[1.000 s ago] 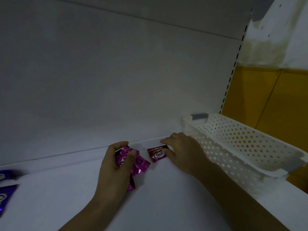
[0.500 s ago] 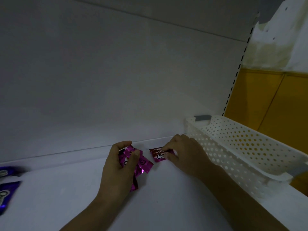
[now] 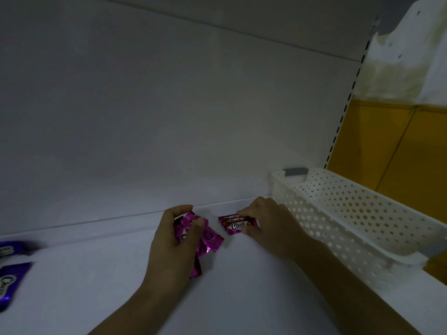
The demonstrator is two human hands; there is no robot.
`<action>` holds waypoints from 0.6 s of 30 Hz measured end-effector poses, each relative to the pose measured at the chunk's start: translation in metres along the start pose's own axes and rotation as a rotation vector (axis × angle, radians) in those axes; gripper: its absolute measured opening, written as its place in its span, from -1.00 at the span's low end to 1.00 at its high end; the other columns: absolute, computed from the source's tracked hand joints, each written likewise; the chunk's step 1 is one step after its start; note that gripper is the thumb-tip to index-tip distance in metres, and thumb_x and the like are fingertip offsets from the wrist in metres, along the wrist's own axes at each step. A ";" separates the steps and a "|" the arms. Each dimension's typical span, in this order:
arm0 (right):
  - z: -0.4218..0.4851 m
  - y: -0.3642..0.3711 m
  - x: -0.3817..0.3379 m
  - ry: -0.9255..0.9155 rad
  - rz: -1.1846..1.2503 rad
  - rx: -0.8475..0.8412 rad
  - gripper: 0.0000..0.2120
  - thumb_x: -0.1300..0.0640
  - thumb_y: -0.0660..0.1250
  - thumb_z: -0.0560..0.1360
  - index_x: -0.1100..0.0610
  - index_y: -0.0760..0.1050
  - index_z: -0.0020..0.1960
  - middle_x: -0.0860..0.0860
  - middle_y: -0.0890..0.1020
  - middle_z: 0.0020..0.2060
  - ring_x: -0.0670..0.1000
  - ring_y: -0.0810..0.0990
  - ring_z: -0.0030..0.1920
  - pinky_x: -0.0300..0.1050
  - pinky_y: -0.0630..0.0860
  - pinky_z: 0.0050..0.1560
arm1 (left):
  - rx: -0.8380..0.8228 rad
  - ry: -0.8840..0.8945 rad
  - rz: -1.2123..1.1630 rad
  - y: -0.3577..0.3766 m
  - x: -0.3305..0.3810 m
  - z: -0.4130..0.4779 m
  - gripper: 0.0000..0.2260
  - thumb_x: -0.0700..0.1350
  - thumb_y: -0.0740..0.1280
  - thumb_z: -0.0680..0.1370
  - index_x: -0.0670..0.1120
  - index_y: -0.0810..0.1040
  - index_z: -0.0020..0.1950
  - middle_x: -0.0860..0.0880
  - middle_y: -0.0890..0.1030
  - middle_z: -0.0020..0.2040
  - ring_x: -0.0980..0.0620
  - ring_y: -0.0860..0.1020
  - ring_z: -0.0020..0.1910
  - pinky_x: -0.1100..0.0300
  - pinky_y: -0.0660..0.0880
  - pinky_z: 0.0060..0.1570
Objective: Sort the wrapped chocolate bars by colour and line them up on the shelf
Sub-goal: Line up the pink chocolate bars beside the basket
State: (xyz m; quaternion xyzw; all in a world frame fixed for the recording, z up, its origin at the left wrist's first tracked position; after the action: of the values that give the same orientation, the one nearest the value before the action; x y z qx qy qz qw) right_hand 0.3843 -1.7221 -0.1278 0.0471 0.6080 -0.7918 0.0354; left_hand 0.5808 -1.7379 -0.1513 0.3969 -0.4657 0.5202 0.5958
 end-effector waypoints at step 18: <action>-0.003 -0.007 -0.010 -0.062 0.079 0.044 -0.76 0.01 0.35 0.49 -0.06 0.56 0.15 -0.03 0.51 0.09 -0.01 0.45 0.13 -0.05 0.33 0.18 | -0.002 0.016 -0.012 -0.001 0.002 -0.001 -0.82 -0.10 0.34 0.55 0.17 0.47 0.06 0.07 0.61 -0.01 0.10 0.61 -0.06 0.24 0.50 -0.10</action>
State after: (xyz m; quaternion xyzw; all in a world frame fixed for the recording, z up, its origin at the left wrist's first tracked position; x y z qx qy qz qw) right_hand 0.3939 -1.7171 -0.1203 0.0474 0.5868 -0.8039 0.0846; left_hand 0.5819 -1.7365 -0.1496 0.3951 -0.4592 0.5192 0.6029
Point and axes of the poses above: each hand's wrist, its own z-axis towards the middle knuckle, its own y-axis out of the palm, x = y × z, the point moved 5 cm from there along z, towards the middle knuckle
